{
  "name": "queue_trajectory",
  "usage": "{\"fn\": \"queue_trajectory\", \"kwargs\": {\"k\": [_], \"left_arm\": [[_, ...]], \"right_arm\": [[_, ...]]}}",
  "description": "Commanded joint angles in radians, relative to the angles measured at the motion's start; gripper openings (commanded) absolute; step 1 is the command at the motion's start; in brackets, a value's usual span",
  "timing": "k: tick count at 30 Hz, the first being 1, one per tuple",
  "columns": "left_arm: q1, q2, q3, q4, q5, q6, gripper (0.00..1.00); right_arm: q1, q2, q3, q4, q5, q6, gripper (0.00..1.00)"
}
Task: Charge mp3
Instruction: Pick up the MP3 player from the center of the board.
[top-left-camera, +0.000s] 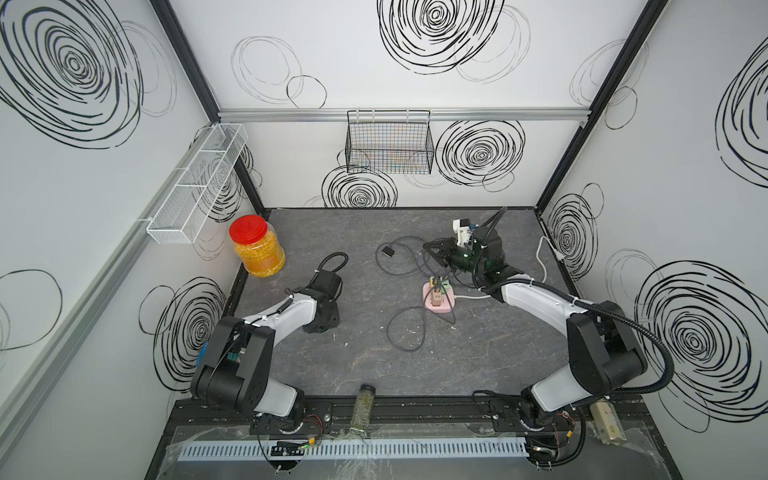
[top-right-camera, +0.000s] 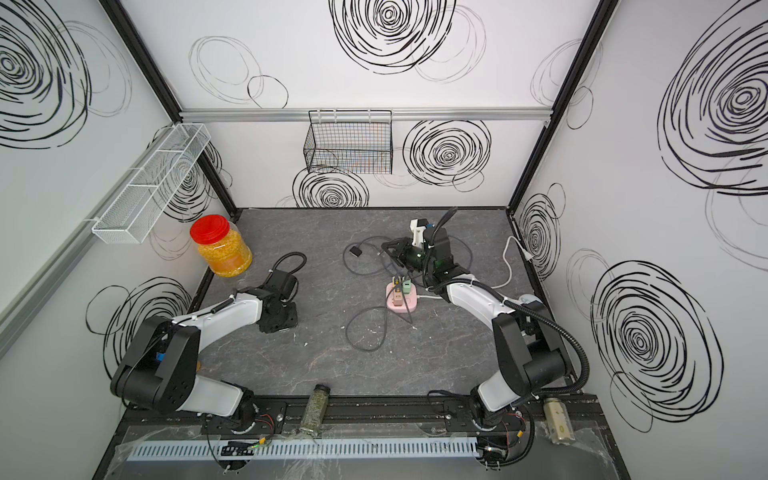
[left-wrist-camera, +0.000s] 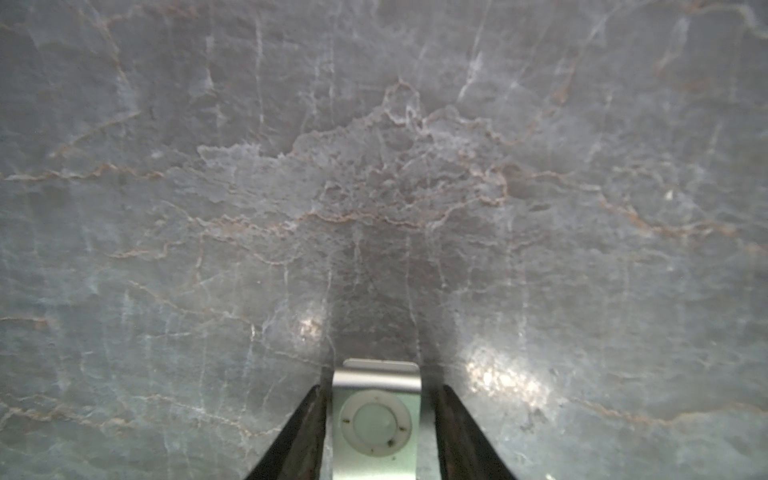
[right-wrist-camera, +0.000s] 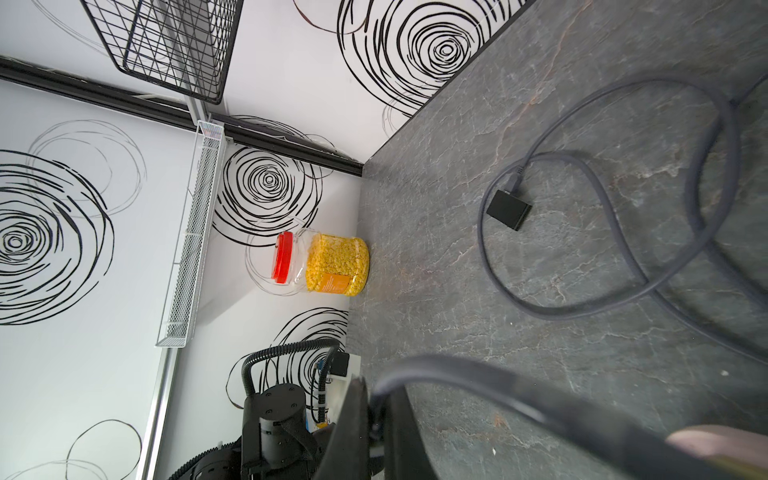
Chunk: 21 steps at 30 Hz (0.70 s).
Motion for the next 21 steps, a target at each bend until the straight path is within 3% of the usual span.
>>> {"fn": "queue_trajectory", "kwargs": {"k": [1, 12, 16, 21], "left_arm": [[0.008, 0.021, 0.013, -0.005, 0.020, 0.002, 0.44], [0.010, 0.024, -0.005, -0.038, 0.048, -0.025, 0.35], [0.020, 0.032, -0.018, -0.024, 0.064, -0.013, 0.22], [0.022, -0.026, 0.052, -0.054, 0.128, 0.018, 0.19]], "right_arm": [[-0.009, -0.041, -0.012, 0.019, -0.012, -0.008, 0.00], [-0.028, -0.061, -0.021, -0.006, -0.019, -0.022, 0.00], [-0.036, -0.079, -0.033, -0.016, -0.013, -0.035, 0.00], [-0.031, -0.097, 0.003, -0.099, 0.016, -0.135, 0.00]]}}
